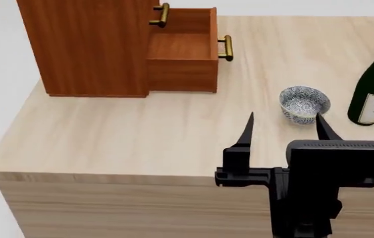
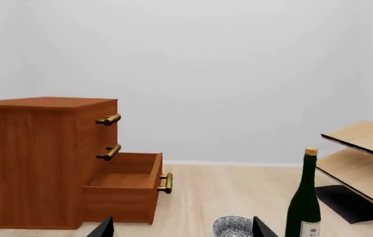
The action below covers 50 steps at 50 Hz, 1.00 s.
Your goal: Put the bowl in the bottom drawer of the cabinet.
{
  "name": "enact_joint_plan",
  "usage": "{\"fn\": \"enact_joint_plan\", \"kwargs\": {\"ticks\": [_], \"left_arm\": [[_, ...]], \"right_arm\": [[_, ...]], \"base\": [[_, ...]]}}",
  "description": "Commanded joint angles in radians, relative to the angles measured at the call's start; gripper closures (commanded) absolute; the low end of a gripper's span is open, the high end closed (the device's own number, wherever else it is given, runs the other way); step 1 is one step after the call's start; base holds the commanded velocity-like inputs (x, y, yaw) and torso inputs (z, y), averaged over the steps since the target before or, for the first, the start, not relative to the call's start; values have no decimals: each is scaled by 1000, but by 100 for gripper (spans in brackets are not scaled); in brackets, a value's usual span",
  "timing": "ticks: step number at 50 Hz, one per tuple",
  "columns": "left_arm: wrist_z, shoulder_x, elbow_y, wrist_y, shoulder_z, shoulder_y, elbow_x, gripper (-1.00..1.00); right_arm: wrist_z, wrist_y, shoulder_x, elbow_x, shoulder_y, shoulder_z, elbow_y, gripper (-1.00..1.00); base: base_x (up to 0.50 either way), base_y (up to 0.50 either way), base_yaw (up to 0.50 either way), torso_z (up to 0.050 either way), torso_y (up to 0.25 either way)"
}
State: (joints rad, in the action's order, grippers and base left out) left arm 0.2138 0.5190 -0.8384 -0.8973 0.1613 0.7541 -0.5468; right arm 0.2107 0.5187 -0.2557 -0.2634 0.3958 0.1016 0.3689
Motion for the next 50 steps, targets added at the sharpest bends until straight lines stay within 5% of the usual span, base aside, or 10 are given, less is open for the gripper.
{"fn": "enact_joint_plan", "kwargs": {"ticks": [1, 15, 50], "left_arm": [[2, 0, 6, 6, -11, 3, 0, -100], [6, 3, 7, 9, -13, -2, -3, -100], [15, 3, 12, 23, -20, 3, -15, -100]], "right_arm": [[3, -3, -4, -6, -4, 2, 1, -100], [9, -19, -4, -17, -16, -7, -3, -100], [19, -14, -15, -43, -22, -11, 4, -100]], "base": [[0, 430, 0, 0, 0], [0, 420, 0, 0, 0], [126, -1, 0, 0, 0]]}}
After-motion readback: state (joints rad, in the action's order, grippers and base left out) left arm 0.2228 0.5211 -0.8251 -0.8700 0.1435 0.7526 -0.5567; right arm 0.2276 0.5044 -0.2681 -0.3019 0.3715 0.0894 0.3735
